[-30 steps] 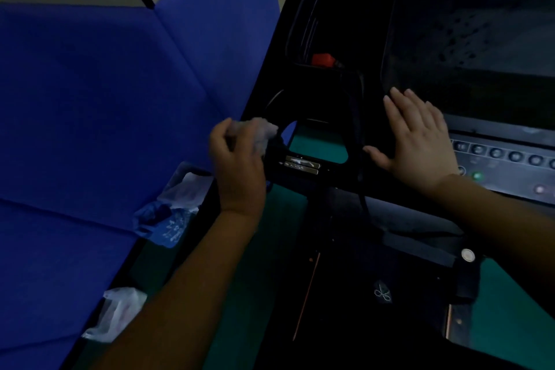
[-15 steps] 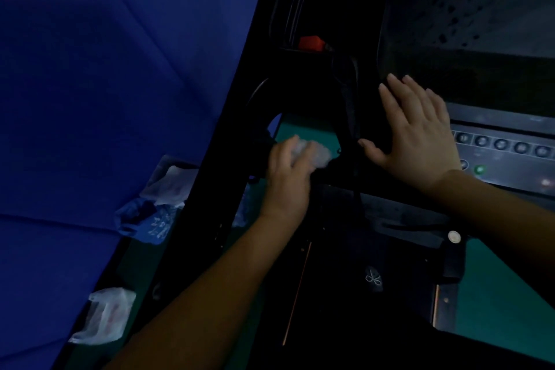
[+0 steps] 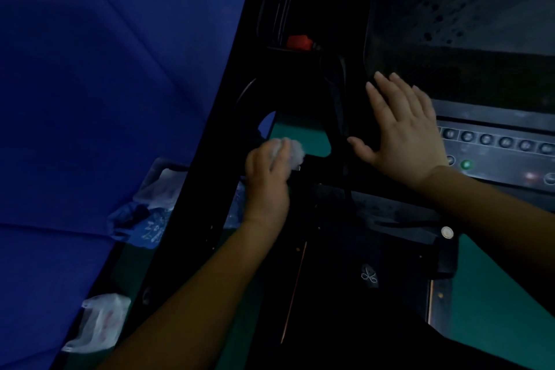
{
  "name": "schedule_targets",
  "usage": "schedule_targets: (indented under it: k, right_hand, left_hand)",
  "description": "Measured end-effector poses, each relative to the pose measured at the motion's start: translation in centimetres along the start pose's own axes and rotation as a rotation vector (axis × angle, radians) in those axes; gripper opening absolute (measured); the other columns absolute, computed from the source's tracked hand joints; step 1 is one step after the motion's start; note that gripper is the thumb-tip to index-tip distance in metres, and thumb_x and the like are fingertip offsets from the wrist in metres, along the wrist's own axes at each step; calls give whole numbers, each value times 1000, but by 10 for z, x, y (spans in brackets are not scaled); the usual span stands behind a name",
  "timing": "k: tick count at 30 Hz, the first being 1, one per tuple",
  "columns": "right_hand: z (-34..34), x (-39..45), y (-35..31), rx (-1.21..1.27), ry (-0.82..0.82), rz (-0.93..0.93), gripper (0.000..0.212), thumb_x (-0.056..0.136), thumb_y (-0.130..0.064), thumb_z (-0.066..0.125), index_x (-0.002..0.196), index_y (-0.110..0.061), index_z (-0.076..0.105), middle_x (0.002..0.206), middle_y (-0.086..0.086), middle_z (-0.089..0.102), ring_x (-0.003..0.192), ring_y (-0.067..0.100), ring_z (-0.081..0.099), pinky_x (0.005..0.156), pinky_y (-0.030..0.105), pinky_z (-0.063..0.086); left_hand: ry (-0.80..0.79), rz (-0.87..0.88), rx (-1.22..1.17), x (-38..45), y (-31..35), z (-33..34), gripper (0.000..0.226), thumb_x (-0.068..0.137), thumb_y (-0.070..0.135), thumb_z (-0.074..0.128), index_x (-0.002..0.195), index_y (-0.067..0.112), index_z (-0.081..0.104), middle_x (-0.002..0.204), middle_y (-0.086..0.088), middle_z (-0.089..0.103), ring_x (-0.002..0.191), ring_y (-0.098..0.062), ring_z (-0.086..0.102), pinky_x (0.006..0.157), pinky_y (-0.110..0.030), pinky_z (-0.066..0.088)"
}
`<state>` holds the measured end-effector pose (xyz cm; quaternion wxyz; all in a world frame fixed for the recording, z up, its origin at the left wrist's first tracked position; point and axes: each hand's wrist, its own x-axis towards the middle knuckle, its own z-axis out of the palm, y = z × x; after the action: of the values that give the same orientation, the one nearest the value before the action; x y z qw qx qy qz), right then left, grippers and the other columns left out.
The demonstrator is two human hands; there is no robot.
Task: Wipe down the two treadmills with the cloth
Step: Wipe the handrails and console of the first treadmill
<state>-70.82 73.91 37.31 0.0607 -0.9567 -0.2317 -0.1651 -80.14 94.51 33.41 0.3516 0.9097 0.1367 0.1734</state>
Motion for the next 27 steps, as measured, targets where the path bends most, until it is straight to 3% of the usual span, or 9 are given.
schedule_targets:
  k: [2,4,6,9,11,15,21,25,27]
  right_hand:
    - [0,0,0,-1,3,0,82,85,-57,46,149,-8,27,157,12,24,146,28,19,118,47,16]
    - [1,0,0,-3,-1,1,82,85,-57,46,149,-8,27,157,11,24,146,28,19,118,47,16]
    - [1,0,0,-2,-3,1,83,85,-57,46,149,-8,26,157,12,23,146,28,18,118,47,15]
    - [0,0,0,8,-12,-7,83,85,-56,49,149,-8,26,157,12,22,146,28,17,119,47,14]
    - [0,0,1,13,-18,-11,83,86,-55,52,149,-7,25,157,13,22,146,29,17,119,47,14]
    - [-1,0,1,7,-23,-20,83,87,-55,50,149,-7,24,157,14,21,146,30,16,119,47,12]
    - [0,-1,2,22,-13,-39,81,89,-54,51,149,-6,25,157,16,22,147,31,15,119,46,10]
    - [1,-1,3,32,-6,-49,80,89,-54,49,149,-7,24,157,16,20,147,31,14,119,46,9]
    - [1,-1,3,38,-5,-51,80,90,-54,49,149,-7,23,157,16,20,147,31,13,119,46,8]
  left_hand:
    - [-7,-158,-6,-1,1,-4,25,100,41,44,124,42,51,132,10,39,120,-4,41,95,-18,40]
    - [30,-148,44,-16,8,4,35,102,28,36,135,33,49,141,0,37,128,-14,31,107,-29,32]
    - [-36,-155,-61,-36,30,18,36,103,29,36,136,25,50,142,-4,40,130,-19,31,109,-32,30]
    - [-157,-222,-262,-59,57,19,41,101,47,38,134,27,51,127,15,43,122,1,37,100,-12,34]
    - [-97,-298,-367,-68,52,15,38,101,31,44,136,18,49,120,17,41,106,15,44,87,1,33]
    - [121,-638,-484,-77,39,21,46,101,23,45,146,18,37,142,-3,43,122,-8,47,97,-18,38]
    - [208,-884,-680,-37,72,70,43,102,28,41,141,9,40,136,-8,51,119,-20,54,101,-28,41]
    - [162,-858,-658,-52,84,79,40,102,28,41,137,8,44,133,-10,54,118,-20,55,102,-30,42]
    - [198,-881,-661,-48,78,69,38,103,27,40,133,6,47,127,-10,58,110,-18,57,93,-27,43]
